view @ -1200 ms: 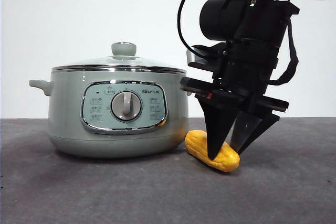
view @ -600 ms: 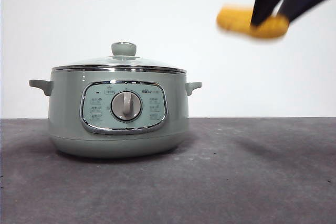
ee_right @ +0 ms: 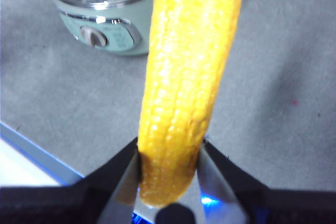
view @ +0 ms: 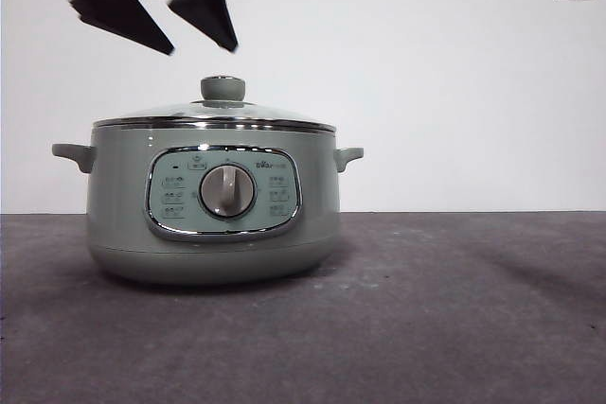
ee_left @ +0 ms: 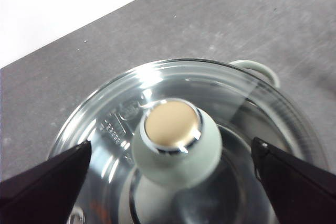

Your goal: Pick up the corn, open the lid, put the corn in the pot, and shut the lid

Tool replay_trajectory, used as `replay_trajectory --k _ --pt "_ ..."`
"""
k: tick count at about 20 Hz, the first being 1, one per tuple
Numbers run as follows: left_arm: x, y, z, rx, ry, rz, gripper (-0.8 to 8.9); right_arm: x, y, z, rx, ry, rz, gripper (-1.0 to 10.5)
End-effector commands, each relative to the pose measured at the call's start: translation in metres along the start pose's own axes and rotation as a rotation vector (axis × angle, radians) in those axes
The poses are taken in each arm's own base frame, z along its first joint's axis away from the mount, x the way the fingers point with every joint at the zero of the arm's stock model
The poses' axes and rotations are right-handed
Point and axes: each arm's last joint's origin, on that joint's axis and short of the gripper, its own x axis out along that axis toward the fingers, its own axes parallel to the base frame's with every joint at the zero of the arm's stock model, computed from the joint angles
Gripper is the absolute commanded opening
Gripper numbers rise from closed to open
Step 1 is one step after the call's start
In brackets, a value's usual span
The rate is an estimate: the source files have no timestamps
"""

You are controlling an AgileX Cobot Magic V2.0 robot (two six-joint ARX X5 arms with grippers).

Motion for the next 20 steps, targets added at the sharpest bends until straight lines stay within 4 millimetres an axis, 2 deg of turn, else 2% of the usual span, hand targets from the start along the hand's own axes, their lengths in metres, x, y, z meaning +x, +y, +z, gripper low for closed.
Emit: replay_trajectory --k 1,5,10,11,13,14,16,19,20 --pt "0.02 0.0 0.0 0.026 0.031 -0.001 5.62 -0.002 0.0 -0.001 0.011 0.006 -0.004 -0.1" --pt "0.043 0.003 -0.003 0.021 0.047 0.0 5.62 -0.003 0.0 -0.002 0.011 0.005 -0.004 -0.1" --pt "0.054 0.002 -0.007 -0.026 0.05 -0.003 5.61 -0.003 0.0 -0.002 0.008 0.002 -0.007 -0.1" --pt "0.056 0.002 -0.008 -0.027 0.055 -0.006 5.27 -0.003 0.0 -0.002 0.007 -0.002 -0.007 -0.1" --pt "0.057 0.001 -0.009 -0.03 0.063 -0.035 2.95 -0.003 0.0 -0.001 0.006 -0.01 -0.007 -0.1" --pt "0.057 0.001 -0.009 -0.03 0.063 -0.035 2.2 -0.003 0.0 -0.001 0.006 -0.012 -0.014 -0.1" --pt "0.057 0.001 -0.009 -0.031 0.062 -0.036 1.22 -0.003 -0.001 0.0 0.002 -0.013 -0.027 -0.1" --pt "0.057 0.001 -0.01 -0.069 0.067 -0.034 0.77 -0.003 -0.001 0.0 0.002 -0.014 -0.032 -0.1" --pt "0.057 0.001 -0.01 -0.072 0.067 -0.033 -0.13 -0.003 -0.001 0.0 0.002 -0.014 -0.032 -0.1"
